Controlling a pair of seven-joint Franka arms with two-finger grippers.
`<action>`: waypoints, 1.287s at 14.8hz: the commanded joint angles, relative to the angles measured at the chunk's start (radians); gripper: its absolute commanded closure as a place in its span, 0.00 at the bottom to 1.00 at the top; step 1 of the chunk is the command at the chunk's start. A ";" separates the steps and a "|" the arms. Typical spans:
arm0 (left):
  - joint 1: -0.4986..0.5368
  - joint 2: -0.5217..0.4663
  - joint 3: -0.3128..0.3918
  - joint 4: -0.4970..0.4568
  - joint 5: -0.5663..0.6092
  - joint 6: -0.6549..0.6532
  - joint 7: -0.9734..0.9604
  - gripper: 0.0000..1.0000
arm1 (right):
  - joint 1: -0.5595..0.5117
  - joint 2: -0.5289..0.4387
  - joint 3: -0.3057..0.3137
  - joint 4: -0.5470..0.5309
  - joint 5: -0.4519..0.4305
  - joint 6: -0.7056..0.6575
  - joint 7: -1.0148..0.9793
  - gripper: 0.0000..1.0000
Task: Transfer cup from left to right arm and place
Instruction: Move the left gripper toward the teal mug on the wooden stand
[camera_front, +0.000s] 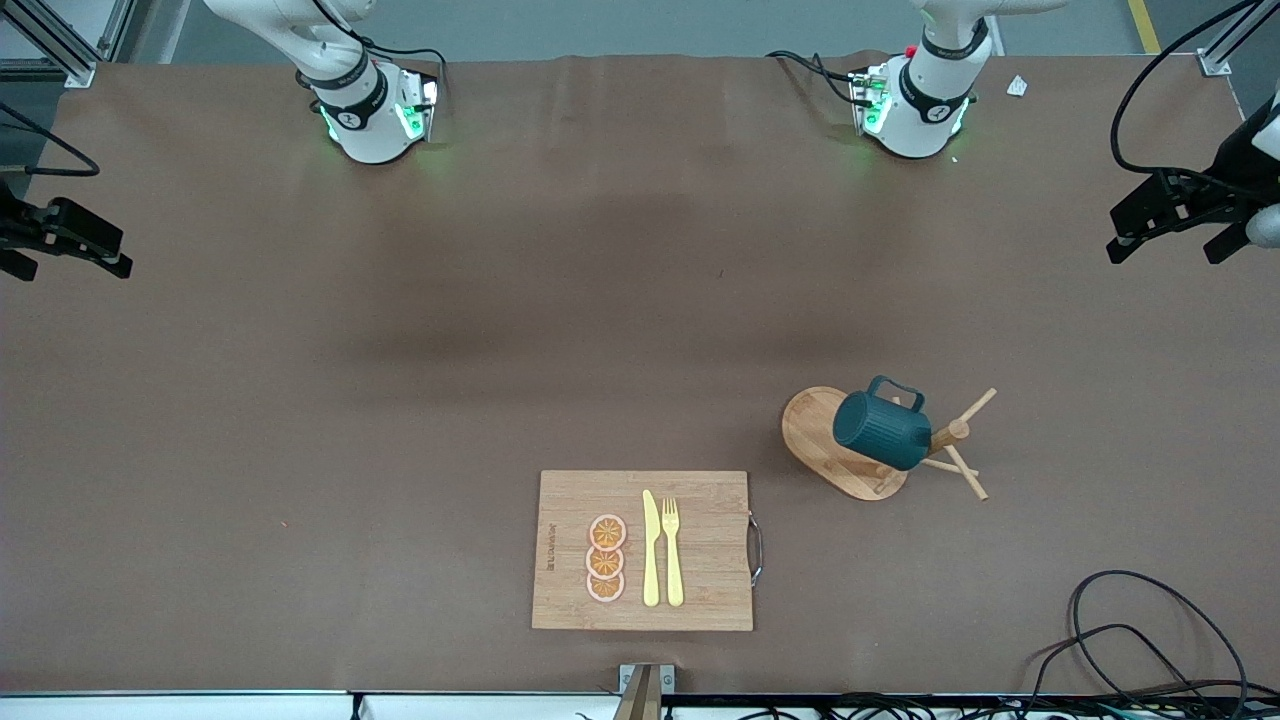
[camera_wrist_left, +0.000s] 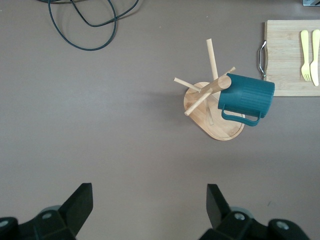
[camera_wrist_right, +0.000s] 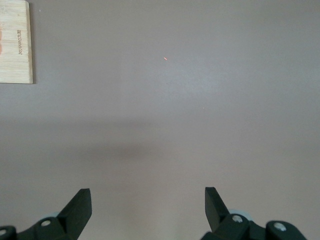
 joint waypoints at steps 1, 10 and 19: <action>0.006 -0.007 0.000 -0.002 0.001 0.012 0.018 0.00 | -0.001 -0.021 0.004 -0.011 -0.012 -0.007 -0.010 0.00; 0.003 0.002 -0.001 0.004 0.010 0.010 0.004 0.00 | 0.002 -0.021 0.006 -0.011 -0.012 -0.008 -0.005 0.00; -0.002 0.054 -0.009 -0.005 -0.022 -0.026 -0.208 0.00 | 0.003 -0.021 0.007 -0.011 -0.012 -0.013 -0.003 0.00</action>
